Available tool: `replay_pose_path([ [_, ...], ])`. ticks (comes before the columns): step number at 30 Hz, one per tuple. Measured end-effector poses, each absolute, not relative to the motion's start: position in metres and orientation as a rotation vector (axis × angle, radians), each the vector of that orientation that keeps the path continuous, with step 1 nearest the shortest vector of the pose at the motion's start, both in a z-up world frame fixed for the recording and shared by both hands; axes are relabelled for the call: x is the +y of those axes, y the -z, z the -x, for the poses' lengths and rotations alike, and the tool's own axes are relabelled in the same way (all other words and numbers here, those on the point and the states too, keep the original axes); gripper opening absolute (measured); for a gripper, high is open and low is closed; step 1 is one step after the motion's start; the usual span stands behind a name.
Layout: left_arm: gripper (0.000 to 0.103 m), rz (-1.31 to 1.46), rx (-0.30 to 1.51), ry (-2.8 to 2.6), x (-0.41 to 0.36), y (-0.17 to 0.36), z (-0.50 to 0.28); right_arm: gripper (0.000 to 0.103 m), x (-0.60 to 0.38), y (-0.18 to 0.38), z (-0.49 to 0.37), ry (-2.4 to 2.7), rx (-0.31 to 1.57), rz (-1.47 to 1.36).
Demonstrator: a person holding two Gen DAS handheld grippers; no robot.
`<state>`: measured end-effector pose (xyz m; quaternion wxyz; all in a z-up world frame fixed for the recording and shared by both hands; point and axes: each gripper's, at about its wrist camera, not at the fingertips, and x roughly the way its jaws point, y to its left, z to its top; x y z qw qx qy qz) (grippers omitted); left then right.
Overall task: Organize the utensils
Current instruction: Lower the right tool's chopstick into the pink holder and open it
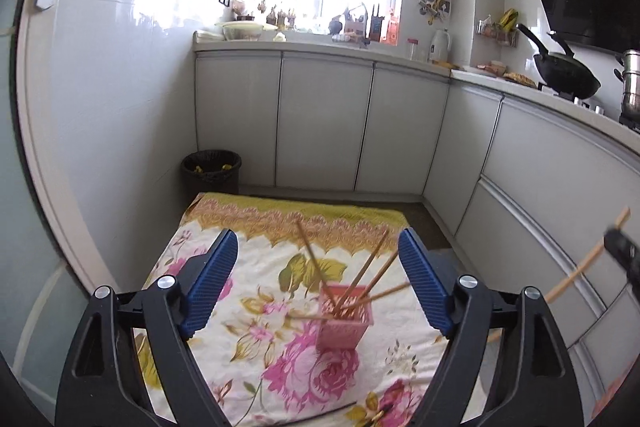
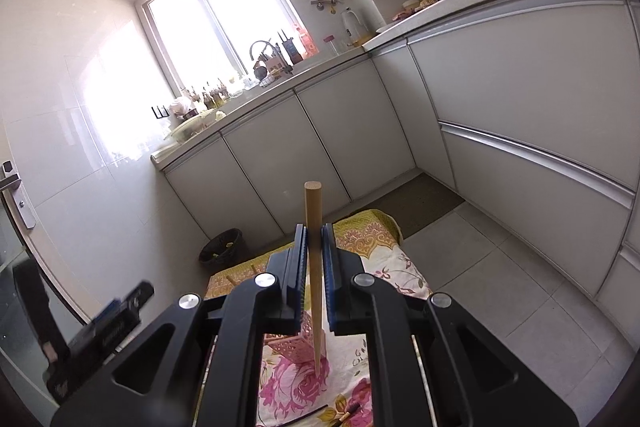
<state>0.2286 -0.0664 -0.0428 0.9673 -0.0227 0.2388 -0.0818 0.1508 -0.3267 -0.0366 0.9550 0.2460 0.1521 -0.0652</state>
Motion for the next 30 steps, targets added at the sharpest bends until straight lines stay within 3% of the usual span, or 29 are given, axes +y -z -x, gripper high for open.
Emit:
replay_pose_path([
  [7,0.067,-0.033,0.64,0.117,-0.047,0.101,-0.197,0.008,-0.3,0.023,-0.186,0.093,0.253,-0.467],
  [30,0.066,-0.053,0.687,0.132,-0.045,0.119,-0.203,0.008,-0.282,0.025,-0.214,0.077,0.263,-0.432],
])
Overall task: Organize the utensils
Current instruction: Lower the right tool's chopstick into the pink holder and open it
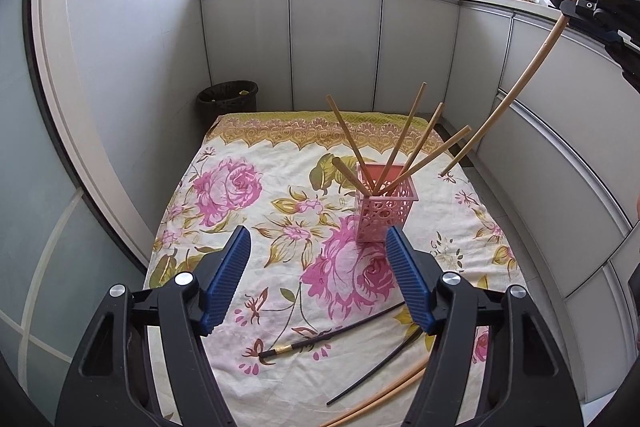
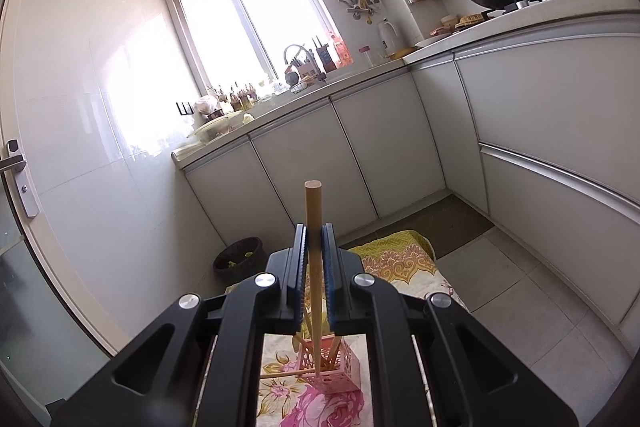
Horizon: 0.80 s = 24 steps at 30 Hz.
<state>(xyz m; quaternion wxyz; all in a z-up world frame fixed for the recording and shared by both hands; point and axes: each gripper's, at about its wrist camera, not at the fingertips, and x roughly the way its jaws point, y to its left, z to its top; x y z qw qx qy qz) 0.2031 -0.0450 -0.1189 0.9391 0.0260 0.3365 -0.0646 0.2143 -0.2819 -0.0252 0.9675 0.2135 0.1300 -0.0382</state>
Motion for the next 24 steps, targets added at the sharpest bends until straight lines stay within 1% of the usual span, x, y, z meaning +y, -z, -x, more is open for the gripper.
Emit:
replay_pose_path([
  [12,0.066,-0.046,0.706,0.134,-0.042,0.125,-0.203,0.008,-0.283,0.029,-0.22,0.088,0.264,-0.423],
  [24,0.067,-0.012,0.744,0.112,-0.023,0.142,-0.208,0.008,-0.262,0.047,-0.255,0.061,0.284,-0.375],
])
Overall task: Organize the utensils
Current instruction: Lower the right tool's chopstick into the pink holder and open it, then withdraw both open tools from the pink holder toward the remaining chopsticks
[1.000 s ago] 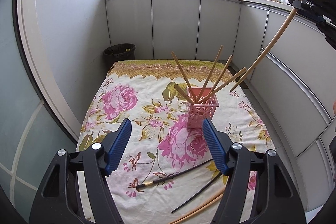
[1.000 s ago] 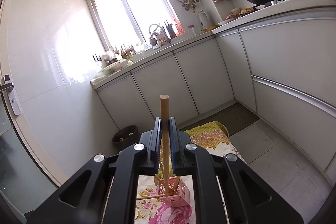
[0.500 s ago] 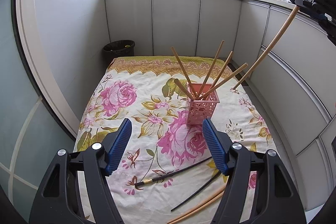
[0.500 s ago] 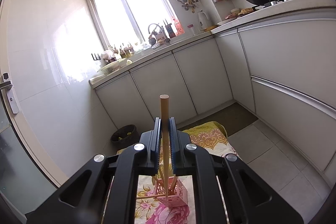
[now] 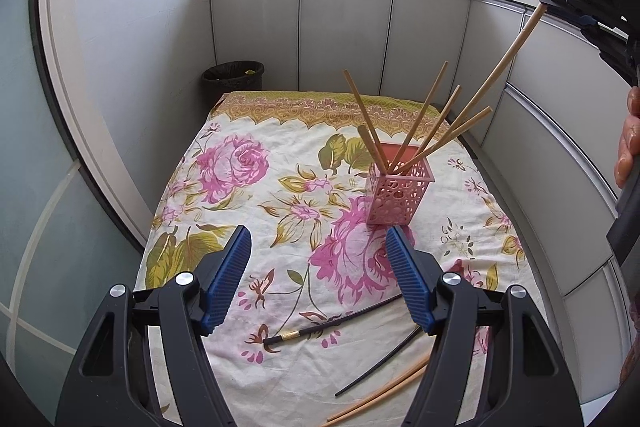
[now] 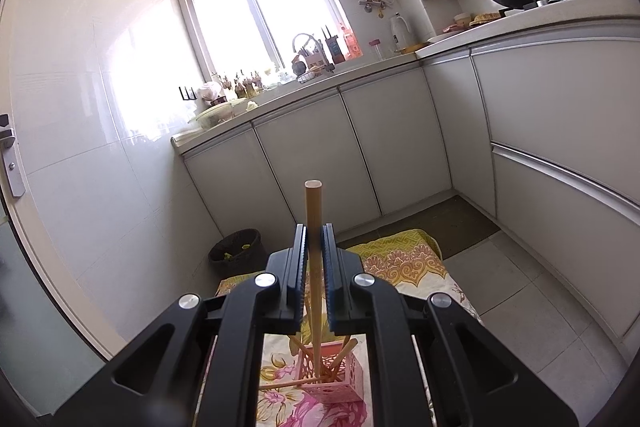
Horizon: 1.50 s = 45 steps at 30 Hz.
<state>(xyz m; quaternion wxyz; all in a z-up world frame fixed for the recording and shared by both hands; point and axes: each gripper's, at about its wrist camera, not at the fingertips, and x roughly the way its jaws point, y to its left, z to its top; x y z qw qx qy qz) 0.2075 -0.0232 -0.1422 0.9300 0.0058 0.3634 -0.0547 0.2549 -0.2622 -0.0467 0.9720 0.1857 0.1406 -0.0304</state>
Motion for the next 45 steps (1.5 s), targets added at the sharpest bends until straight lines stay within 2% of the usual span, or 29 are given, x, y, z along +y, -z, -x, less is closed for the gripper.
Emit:
replay_pose_path([
  [12,0.067,0.02,0.779,0.088,-0.006,0.158,-0.217,0.009,-0.236,0.089,-0.298,0.071,0.33,-0.288],
  [14,0.068,0.023,0.78,0.086,-0.006,0.158,-0.218,0.02,-0.233,0.092,-0.302,0.075,0.338,-0.27],
  [15,0.069,0.023,0.781,0.087,-0.006,0.159,-0.219,0.046,-0.232,0.092,-0.302,0.072,0.34,-0.268],
  [16,0.069,0.024,0.783,0.088,-0.006,0.159,-0.219,0.064,-0.231,0.091,-0.299,0.07,0.326,-0.268],
  [17,0.07,0.024,0.783,0.089,-0.007,0.159,-0.219,0.066,-0.231,0.088,-0.296,0.074,0.306,-0.265],
  [24,0.072,0.021,0.793,0.11,-0.016,0.158,-0.216,0.066,-0.241,0.067,-0.26,0.075,0.268,-0.316],
  [27,0.073,0.016,0.798,0.125,-0.022,0.157,-0.214,0.079,-0.254,0.068,-0.234,0.113,0.26,-0.382],
  [28,0.073,0.012,0.8,0.13,-0.026,0.157,-0.213,0.08,-0.258,0.07,-0.226,0.132,0.268,-0.4],
  [45,0.079,-0.04,0.825,0.199,-0.07,0.158,-0.199,0.08,-0.302,0.152,-0.154,0.358,0.64,-0.297],
])
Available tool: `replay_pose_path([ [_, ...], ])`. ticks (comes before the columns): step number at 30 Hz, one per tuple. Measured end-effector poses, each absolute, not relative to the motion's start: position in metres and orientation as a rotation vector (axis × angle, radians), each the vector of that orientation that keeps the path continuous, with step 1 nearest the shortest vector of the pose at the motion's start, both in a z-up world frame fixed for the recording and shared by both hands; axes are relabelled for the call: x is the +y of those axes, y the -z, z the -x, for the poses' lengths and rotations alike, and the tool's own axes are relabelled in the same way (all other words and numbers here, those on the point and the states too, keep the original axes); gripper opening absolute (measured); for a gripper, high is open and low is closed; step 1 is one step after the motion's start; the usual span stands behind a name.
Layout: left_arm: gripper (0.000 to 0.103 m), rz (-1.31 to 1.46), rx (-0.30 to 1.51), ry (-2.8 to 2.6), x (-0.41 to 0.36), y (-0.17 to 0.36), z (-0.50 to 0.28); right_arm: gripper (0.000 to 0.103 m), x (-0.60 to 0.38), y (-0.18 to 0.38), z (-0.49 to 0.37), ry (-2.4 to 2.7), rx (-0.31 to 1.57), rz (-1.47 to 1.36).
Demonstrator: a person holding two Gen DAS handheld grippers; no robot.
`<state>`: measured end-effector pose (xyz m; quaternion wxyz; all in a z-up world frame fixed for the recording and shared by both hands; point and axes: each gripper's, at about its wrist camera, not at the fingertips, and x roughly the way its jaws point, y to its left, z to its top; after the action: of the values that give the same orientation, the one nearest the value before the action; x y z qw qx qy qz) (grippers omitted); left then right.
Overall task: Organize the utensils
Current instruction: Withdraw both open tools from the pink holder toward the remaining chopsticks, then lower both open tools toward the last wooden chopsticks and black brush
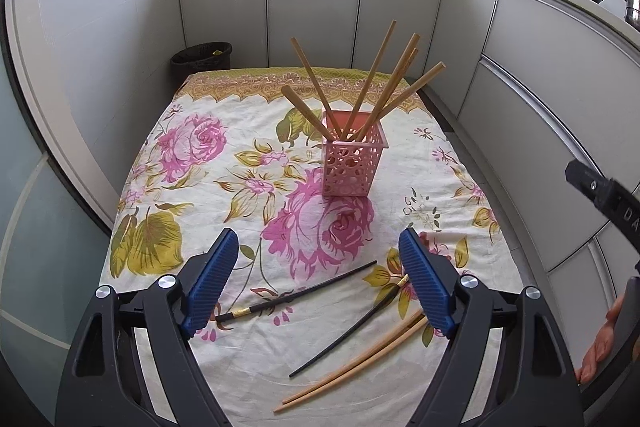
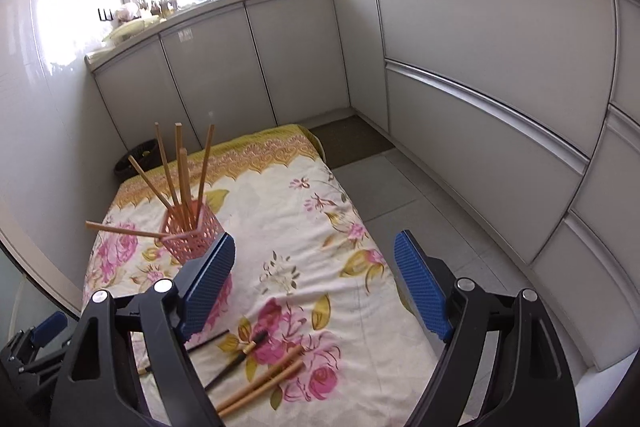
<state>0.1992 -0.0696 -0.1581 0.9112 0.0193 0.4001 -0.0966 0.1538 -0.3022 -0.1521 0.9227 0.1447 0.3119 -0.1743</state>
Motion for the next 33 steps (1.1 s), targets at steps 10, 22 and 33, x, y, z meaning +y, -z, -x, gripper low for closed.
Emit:
replay_pose_path([
  [10,0.095,-0.138,0.901,0.296,-0.09,0.175,-0.208,0.092,-0.32,0.187,-0.135,0.491,0.865,-0.276],
  [22,0.096,-0.197,1.451,0.513,-0.134,0.229,-0.276,0.096,-0.363,0.227,-0.091,0.307,0.874,-0.839],
  [33,0.096,-0.335,1.428,0.603,-0.158,0.252,-0.284,0.096,-0.367,0.275,-0.106,0.098,1.018,-1.06],
])
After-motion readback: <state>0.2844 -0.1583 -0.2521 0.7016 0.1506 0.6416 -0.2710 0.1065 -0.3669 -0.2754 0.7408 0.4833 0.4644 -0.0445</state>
